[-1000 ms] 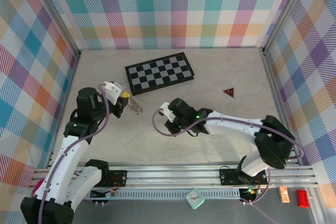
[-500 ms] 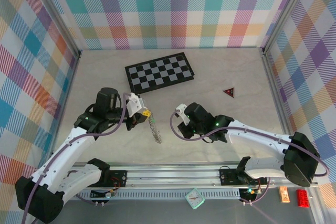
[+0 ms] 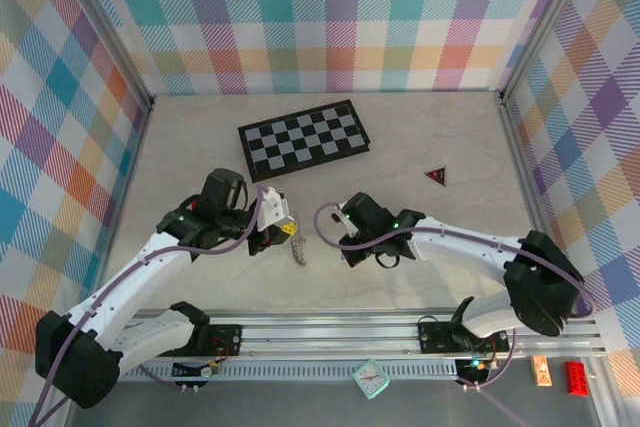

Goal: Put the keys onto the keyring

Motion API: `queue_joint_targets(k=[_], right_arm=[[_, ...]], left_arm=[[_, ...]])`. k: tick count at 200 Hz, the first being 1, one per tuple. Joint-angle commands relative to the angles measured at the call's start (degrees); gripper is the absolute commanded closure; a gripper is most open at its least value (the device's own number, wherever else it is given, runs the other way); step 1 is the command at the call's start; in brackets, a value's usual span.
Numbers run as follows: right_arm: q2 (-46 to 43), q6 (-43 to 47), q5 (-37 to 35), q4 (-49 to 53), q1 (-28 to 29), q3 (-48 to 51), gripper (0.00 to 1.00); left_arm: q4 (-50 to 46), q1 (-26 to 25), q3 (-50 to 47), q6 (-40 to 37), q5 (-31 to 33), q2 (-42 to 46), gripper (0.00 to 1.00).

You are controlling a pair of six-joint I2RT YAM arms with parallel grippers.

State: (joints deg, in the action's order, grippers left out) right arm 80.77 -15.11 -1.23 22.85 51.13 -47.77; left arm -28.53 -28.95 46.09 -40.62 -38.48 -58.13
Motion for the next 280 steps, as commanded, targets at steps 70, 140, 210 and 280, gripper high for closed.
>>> queue_joint_targets(k=[70, 140, 210, 280], right_arm=[[11.8, -3.4, 3.7, -1.0, -5.9, -6.7, 1.00], [20.0, -3.0, 3.2, -2.8, -7.4, -11.2, 1.00], [19.1, -3.2, 3.5, -1.3, -7.5, -11.0, 0.82], [19.1, -3.2, 4.1, -0.2, -7.5, -11.1, 0.81]], left_arm=[[6.4, -1.1, -0.7, -0.4, -2.3, -0.9, 1.00], [10.6, -1.1, -2.3, 1.2, -2.0, -1.2, 1.00], [11.4, -1.2, -3.1, 1.3, -1.7, -1.0, 1.00], [11.3, -1.1, -3.1, 1.3, -1.7, -0.9, 1.00]])
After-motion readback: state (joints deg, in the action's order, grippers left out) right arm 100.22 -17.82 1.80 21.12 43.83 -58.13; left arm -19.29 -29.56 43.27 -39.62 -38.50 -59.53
